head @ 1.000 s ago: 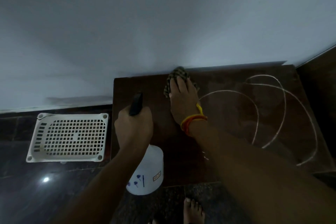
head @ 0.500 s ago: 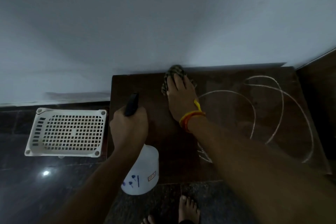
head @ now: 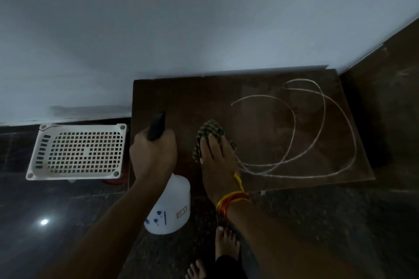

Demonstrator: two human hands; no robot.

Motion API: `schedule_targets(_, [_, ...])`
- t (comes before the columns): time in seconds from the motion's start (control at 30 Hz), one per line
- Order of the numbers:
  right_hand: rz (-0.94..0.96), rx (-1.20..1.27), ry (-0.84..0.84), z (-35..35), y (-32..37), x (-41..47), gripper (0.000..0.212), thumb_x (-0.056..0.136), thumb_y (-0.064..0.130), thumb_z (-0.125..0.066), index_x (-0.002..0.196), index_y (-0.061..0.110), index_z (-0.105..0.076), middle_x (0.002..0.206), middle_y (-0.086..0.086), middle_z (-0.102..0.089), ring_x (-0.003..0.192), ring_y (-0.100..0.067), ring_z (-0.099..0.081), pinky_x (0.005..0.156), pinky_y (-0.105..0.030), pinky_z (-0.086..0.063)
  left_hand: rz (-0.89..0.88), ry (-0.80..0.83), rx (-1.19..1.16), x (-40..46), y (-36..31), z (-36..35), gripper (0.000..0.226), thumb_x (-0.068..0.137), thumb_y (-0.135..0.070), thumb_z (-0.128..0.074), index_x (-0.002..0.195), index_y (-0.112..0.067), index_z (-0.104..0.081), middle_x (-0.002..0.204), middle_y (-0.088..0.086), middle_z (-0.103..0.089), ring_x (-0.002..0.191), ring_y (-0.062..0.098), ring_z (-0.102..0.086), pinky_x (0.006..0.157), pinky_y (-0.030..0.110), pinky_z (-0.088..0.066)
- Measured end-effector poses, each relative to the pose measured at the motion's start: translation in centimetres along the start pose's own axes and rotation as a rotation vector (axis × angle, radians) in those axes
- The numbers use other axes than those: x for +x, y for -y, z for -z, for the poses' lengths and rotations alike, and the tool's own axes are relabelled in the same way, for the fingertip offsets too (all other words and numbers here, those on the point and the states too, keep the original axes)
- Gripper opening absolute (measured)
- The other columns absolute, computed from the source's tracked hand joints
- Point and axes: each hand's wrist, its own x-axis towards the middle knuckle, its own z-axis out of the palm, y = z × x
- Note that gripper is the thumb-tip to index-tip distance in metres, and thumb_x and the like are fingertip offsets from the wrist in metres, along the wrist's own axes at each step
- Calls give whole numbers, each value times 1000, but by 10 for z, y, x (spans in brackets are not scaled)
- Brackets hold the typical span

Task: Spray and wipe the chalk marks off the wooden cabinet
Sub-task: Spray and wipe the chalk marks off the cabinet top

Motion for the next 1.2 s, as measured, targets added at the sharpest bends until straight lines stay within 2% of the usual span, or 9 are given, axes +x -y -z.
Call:
schedule_targets(0.13, [-15,8,20,-1,8,-51,60,84,22,-65,139,15,-42,142,-7,-45,132,-38,-40,104,-50,-38,-4,11,9,-25,7,8,17,89,-14,-56,71,-15,-55,63,8,-56,61,28,-55,62,41,-50])
schedule_targets(0.3, [-30,-14,0,2,9,-76,62,78,23,-72,135,16,-48,139,-5,-50,129,-36,-45,101,-46,-40,-4,37,11,-47,15,8,15,89,-15,-56,74,-15,-56,67,9,-59,63,28,-58,71,50,-56])
schedule_targets(0.5, [26,2,-18,-2,1,-88,69,74,22,-75,136,15,-45,139,-5,-49,130,-36,-44,102,-46,-38,5,63,-1,-59,24,5,14,89,-14,-56,75,-15,-56,70,10,-59,67,29,-58,74,52,-56])
schedule_targets(0.67, [61,-27,-49,-1,-24,-94,70,73,18,-76,136,15,-45,139,-7,-49,130,-37,-44,103,-49,-38,25,49,15,-64,25,1,14,88,-13,-56,74,-14,-57,66,9,-58,65,30,-57,67,46,-53])
schedule_targets(0.87, [77,6,16,7,-45,-98,76,64,12,-80,133,13,-50,137,-9,-52,126,-40,-48,99,-51,-44,49,15,7,-75,8,-16,19,91,-15,-56,73,-19,-53,73,9,-60,73,31,-62,77,51,-56])
schedule_targets(1.03, [45,86,9,12,-37,-46,59,81,14,-68,136,10,-47,140,-13,-48,128,-43,-43,102,-55,-40,15,20,19,-83,3,-33,17,91,-14,-56,74,-17,-54,71,8,-59,66,24,-57,71,46,-54])
schedule_targets(1.13, [33,129,24,12,-37,-32,54,88,13,-58,140,9,-41,145,-15,-42,133,-43,-35,107,-54,-31,16,31,20,-84,4,-40,17,92,-14,-55,75,-19,-53,73,7,-59,67,23,-56,70,42,-50])
schedule_targets(1.2, [24,96,13,12,-38,-45,58,85,14,-63,139,10,-43,144,-13,-43,133,-41,-37,106,-52,-34,19,23,29,-86,4,-43,18,91,-14,-56,74,-19,-53,72,7,-59,67,24,-57,71,42,-50])
